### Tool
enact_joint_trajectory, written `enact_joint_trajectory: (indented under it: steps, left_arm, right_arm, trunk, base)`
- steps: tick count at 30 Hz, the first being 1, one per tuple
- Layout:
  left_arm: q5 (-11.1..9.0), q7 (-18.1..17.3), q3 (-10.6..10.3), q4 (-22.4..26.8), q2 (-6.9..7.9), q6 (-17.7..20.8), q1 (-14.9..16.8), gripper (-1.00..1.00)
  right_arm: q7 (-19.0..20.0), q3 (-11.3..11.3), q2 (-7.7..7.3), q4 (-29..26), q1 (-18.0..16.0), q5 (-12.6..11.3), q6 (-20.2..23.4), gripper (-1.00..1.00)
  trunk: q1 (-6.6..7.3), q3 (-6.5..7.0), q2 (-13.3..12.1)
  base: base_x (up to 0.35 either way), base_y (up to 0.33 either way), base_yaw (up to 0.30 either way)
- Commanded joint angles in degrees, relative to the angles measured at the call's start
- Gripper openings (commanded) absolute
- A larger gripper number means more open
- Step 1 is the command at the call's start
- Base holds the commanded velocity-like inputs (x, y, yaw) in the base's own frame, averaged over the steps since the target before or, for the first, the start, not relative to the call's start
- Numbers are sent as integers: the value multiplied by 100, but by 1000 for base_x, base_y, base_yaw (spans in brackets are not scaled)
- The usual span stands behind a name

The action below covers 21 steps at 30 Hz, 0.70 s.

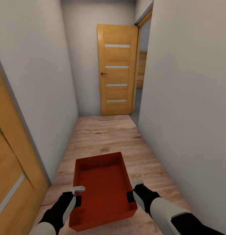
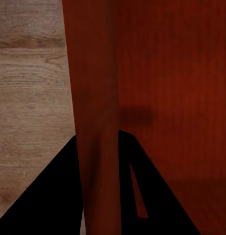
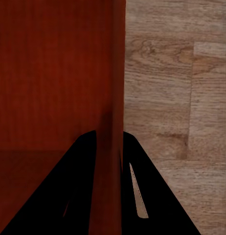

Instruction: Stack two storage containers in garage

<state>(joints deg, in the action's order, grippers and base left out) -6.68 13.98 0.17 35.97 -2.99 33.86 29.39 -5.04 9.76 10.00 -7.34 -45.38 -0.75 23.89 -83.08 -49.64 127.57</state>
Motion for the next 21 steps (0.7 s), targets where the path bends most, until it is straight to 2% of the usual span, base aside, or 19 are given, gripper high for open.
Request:
enact_joint_trajectory:
  steps: [1,9,21]
  left_arm:
    - [-290,-18,-96,-3,17,-20,-3,-100]
    - [-290,-18,-96,-3,16,-20,-3,-100]
    - [-279,-158,-102,-3,18,-11,-3,-100]
  right_arm:
    - [-1,53,0,-13,-50,75,45,-100]
    - [-4,53,0,-13,-50,75,45,-100]
    - [-5,53,0,-5,-44,75,-43,-100]
  trunk:
    - [-2,-7,3]
    - [-2,-7,3]
    - [-2,-7,3]
  base:
    - [341,0,0]
    - [341,5,0]
    - [341,75,0]
